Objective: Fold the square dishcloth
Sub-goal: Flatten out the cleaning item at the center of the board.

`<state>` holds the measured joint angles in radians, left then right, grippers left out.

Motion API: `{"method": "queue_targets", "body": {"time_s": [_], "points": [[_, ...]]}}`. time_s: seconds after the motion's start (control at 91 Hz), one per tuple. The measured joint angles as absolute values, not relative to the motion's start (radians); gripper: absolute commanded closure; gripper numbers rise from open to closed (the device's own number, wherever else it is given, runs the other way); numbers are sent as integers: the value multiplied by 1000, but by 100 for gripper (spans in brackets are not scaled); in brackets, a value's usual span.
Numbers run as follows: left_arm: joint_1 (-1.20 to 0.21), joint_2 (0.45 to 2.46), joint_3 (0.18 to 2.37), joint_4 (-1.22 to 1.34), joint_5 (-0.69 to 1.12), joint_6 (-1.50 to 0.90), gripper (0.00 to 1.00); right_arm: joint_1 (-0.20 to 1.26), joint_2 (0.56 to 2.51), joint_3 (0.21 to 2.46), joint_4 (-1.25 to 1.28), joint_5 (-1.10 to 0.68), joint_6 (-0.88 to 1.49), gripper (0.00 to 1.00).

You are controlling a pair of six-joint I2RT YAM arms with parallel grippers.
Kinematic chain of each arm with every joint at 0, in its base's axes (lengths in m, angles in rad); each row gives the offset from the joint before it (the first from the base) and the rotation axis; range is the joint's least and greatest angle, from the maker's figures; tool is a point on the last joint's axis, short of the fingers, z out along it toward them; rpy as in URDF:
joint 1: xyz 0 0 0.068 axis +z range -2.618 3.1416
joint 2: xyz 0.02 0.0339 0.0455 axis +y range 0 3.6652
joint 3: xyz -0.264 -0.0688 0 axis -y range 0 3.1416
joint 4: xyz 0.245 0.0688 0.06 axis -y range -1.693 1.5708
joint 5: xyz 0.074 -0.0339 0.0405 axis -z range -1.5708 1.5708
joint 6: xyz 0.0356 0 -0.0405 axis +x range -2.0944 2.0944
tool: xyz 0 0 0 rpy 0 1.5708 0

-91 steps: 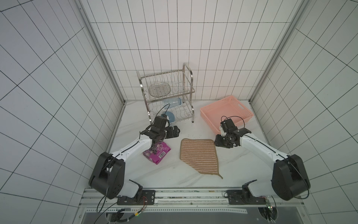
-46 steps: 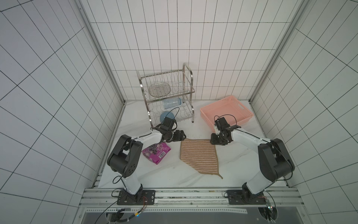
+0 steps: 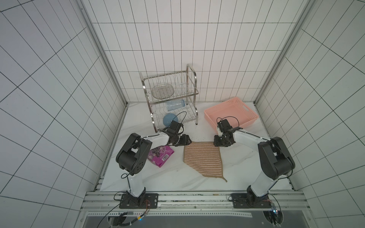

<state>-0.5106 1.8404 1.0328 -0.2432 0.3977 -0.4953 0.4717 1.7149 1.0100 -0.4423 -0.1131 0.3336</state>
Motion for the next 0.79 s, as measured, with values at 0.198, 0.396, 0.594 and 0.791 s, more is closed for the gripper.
{"method": "queue_targets", "body": {"time_s": [0.198,0.396,0.594,0.791], "points": [[-513,1851,1037,-250,400,-504,66,474,1716,1010,-438,-113,333,77],[-516,1851,1037,-270,388,-506,90,479,1716,1010,-438,-110,337,86],[-516,1853,1037,-273,384,-504,100,480,1714,1010,-439,-102,338,95],[-520,1838,1037,-285,347,-487,100,492,1681,1007,-456,-78,340,100]]}}
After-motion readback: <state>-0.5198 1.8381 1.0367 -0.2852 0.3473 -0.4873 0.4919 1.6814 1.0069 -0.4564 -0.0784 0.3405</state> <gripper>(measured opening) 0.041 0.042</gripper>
